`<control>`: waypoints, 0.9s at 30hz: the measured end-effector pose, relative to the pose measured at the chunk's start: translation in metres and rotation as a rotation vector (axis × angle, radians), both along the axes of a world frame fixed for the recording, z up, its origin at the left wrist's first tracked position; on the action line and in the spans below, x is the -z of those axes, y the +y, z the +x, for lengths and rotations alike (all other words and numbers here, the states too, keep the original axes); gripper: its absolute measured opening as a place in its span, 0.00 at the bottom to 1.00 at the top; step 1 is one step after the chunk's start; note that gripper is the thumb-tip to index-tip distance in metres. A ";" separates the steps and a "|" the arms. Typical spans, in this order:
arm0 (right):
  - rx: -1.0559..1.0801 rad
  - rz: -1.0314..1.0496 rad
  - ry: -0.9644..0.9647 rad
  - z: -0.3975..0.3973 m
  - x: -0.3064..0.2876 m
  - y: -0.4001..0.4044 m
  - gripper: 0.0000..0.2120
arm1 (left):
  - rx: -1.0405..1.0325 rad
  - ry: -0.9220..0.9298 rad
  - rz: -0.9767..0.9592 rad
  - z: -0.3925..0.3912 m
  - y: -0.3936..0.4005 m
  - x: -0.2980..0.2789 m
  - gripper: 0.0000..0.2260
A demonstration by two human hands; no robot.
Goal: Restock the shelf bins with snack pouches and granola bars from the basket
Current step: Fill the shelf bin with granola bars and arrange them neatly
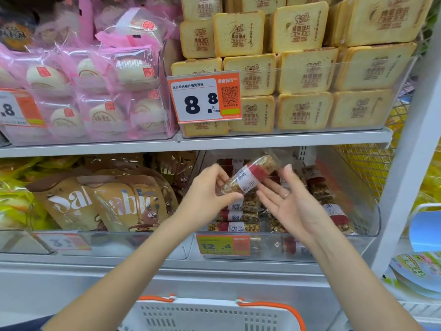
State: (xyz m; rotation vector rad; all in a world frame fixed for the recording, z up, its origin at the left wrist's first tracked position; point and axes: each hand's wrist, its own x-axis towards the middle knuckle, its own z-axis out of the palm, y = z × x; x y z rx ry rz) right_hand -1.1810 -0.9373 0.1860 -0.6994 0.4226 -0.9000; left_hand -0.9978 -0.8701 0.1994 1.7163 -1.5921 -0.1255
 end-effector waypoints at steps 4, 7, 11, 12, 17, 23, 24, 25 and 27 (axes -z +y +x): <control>0.063 -0.199 0.358 0.024 0.008 0.017 0.17 | 0.058 0.008 0.044 -0.032 0.004 0.019 0.18; 0.253 -0.546 0.678 0.025 0.004 0.017 0.17 | 0.120 -0.062 0.124 -0.028 0.007 0.016 0.18; 0.229 -1.154 1.286 0.006 0.000 -0.003 0.33 | 0.012 0.038 -0.009 0.011 0.016 -0.009 0.13; 0.144 -1.156 1.320 0.005 0.001 -0.005 0.34 | 0.005 0.013 -0.042 0.018 0.019 -0.014 0.13; -0.090 -1.144 1.192 0.028 0.008 0.002 0.22 | 0.157 -0.353 0.015 0.022 0.018 -0.014 0.14; -0.071 -1.123 1.154 0.026 0.002 0.000 0.19 | 0.175 -0.638 0.188 0.025 0.022 0.004 0.10; 0.000 -1.108 1.147 0.018 -0.003 -0.003 0.20 | 0.177 -0.643 0.205 0.026 0.024 0.005 0.10; 0.047 -1.098 1.151 0.010 -0.007 -0.006 0.21 | 0.181 -0.648 0.211 0.025 0.025 0.006 0.11; 0.066 -1.083 1.200 0.000 -0.009 -0.010 0.25 | 0.179 -0.664 0.218 0.018 0.023 0.005 0.15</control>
